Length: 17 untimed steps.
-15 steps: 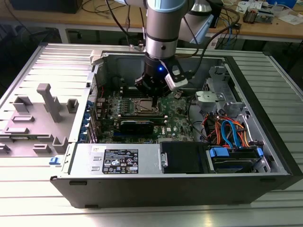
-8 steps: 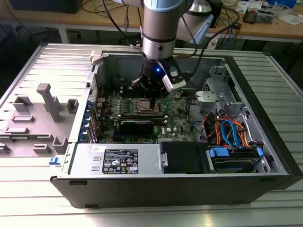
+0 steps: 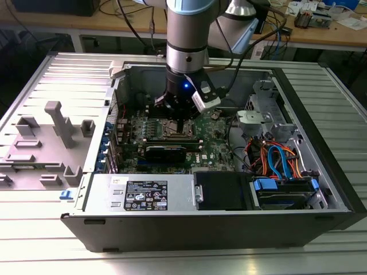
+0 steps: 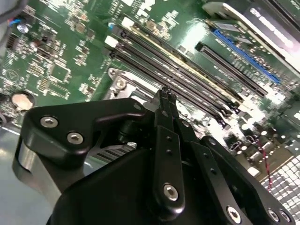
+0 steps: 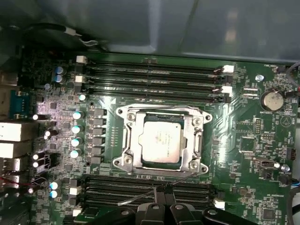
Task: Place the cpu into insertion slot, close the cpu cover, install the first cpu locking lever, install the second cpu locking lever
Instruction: 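Install the second cpu locking lever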
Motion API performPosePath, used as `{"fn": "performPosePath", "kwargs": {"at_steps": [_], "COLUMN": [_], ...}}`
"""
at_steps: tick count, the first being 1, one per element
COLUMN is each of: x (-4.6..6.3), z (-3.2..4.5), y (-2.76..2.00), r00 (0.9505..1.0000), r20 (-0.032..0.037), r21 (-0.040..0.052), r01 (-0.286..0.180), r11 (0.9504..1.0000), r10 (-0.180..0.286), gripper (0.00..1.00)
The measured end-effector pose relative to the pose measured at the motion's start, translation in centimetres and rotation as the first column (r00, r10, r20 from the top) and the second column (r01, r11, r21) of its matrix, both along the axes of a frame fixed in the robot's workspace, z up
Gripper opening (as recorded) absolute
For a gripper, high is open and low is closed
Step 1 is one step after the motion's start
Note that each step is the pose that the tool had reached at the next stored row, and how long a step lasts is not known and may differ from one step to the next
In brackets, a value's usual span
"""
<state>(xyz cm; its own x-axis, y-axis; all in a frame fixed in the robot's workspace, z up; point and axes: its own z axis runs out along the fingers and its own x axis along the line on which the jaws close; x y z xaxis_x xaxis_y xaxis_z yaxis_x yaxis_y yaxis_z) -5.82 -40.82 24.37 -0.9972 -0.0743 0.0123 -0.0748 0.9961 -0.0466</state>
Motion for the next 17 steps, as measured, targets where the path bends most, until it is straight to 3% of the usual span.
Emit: {"fn": "performPosePath", "kwargs": {"at_steps": [9,12,14,15,17], "x": [-2.0,-2.1,-2.1,-2.1,-2.2], "z": [0.00,0.05,0.11,0.11,0.12], "y": [-0.33,-0.48,-0.78,-1.09,-1.49], "r00": [0.9996,0.9996,0.9996,0.9996,0.9996], "r20": [0.0002,0.0007,0.0015,0.0017,0.0016], "r21": [0.0059,0.0263,0.0499,0.0545,0.0548], "r01": [-0.026,-0.029,-0.029,-0.029,-0.029], "r11": [0.9996,0.9992,0.9983,0.9981,0.9981], "r10": [0.026,0.029,0.029,0.029,0.029], "gripper": [0.11,0.11,0.11,0.11,0.11]}}
